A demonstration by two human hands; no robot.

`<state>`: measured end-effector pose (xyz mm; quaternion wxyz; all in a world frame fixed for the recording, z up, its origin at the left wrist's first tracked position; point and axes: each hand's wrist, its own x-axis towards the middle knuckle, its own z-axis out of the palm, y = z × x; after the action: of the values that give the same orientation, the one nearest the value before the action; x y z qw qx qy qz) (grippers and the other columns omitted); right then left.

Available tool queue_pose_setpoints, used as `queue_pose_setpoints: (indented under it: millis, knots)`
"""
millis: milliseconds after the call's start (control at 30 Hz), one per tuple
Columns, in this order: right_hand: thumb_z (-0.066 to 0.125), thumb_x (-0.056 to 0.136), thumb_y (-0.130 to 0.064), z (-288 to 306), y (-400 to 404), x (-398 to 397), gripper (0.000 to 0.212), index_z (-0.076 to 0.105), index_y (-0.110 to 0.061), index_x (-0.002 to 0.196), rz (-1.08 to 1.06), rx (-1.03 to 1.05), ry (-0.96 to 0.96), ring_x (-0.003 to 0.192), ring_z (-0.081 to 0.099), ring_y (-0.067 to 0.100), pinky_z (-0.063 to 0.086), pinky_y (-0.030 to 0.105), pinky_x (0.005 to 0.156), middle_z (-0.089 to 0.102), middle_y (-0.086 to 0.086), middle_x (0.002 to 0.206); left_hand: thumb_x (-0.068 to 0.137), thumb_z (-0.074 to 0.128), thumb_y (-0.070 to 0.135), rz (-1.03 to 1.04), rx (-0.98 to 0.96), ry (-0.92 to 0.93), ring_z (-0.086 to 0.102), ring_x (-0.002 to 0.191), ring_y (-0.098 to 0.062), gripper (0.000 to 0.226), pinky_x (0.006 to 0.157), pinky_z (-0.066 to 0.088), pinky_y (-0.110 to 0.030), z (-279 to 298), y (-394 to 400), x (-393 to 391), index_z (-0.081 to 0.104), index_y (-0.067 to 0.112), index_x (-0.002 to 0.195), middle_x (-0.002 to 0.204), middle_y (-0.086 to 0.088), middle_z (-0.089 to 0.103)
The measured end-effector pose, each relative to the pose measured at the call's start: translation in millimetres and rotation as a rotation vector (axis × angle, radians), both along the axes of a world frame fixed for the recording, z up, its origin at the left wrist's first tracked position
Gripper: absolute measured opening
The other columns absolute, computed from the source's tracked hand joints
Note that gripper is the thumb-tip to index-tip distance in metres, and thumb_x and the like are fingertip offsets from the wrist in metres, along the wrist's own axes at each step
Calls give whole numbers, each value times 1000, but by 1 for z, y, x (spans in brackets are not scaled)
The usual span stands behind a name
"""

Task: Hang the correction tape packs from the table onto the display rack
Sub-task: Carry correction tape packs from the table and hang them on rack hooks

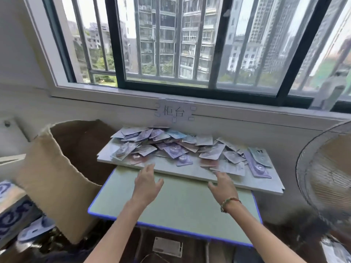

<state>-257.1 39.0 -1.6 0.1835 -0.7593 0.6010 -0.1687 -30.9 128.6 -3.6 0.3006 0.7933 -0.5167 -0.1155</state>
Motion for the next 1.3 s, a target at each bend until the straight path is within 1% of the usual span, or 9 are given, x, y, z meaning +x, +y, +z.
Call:
queue_pose_setpoints:
  millis: [167, 467, 567, 700, 800, 1000, 1133, 1233, 1300]
  knots:
    - [56, 89, -20, -6, -66, 28, 39, 54, -8, 126, -85, 9, 11, 121, 45, 27, 33, 31, 101, 54, 12, 129, 92, 60, 25, -92, -6, -16, 34, 136, -29, 63, 113, 26, -36, 0, -81, 39, 33, 3, 145, 145, -16, 38]
    - [54, 91, -16, -9, -141, 47, 40, 52, -6, 130, -202, 28, 20, 122, 45, 25, 34, 32, 102, 53, 13, 130, 93, 59, 25, -223, 9, -22, 33, 135, -28, 60, 111, 27, -35, -2, -188, 65, 35, 4, 144, 144, -13, 40]
    - [53, 92, -19, -16, -161, 49, 42, 50, -9, 133, -221, 41, 33, 126, 42, 23, 33, 33, 104, 49, 10, 136, 93, 58, 26, -273, 39, -76, 32, 136, -26, 62, 111, 26, -33, -10, -216, 63, 31, 6, 146, 145, -12, 38]
    - [51, 94, -23, -23, -194, 53, 44, 46, -11, 136, -206, 57, 72, 129, 40, 22, 33, 33, 105, 47, 9, 139, 94, 58, 24, -316, 55, -47, 25, 142, -24, 69, 114, 24, -35, -21, -246, 57, 22, 8, 150, 153, -9, 30]
    - [49, 95, -26, -27, -221, 58, 44, 45, -12, 137, -183, 65, 72, 129, 39, 22, 35, 33, 104, 46, 9, 139, 95, 55, 25, -306, 97, -93, 23, 143, -23, 65, 115, 21, -36, -29, -269, 54, 23, 11, 151, 154, -8, 28]
    - [49, 95, -36, -35, -289, 72, 50, 40, -12, 139, -118, 100, 155, 129, 39, 26, 35, 36, 104, 41, 10, 143, 93, 56, 21, -273, 50, -238, 35, 134, -22, 60, 111, 26, -32, -41, -310, 47, 32, 16, 148, 145, -5, 40]
    - [49, 94, -38, -44, -317, 85, 54, 38, -12, 139, -88, 130, 191, 127, 40, 30, 39, 39, 99, 41, 12, 140, 92, 59, 12, -184, -5, -284, 51, 119, -29, 44, 98, 39, -37, -54, -325, 46, 53, 9, 135, 127, -11, 57]
    - [50, 93, -41, -50, -333, 92, 56, 38, -10, 138, -101, 151, 212, 129, 37, 30, 38, 40, 99, 39, 14, 141, 79, 72, 5, -146, -41, -347, 60, 92, -31, 24, 76, 48, -39, -64, -334, 48, 72, 6, 103, 98, -10, 67]
    - [50, 92, -46, -53, -340, 96, 61, 38, -8, 138, -138, 162, 208, 131, 34, 30, 35, 40, 104, 38, 15, 141, 66, 80, 1, -146, -12, -400, 60, 78, -27, 20, 64, 48, -34, -68, -337, 49, 75, 10, 84, 84, -6, 66]
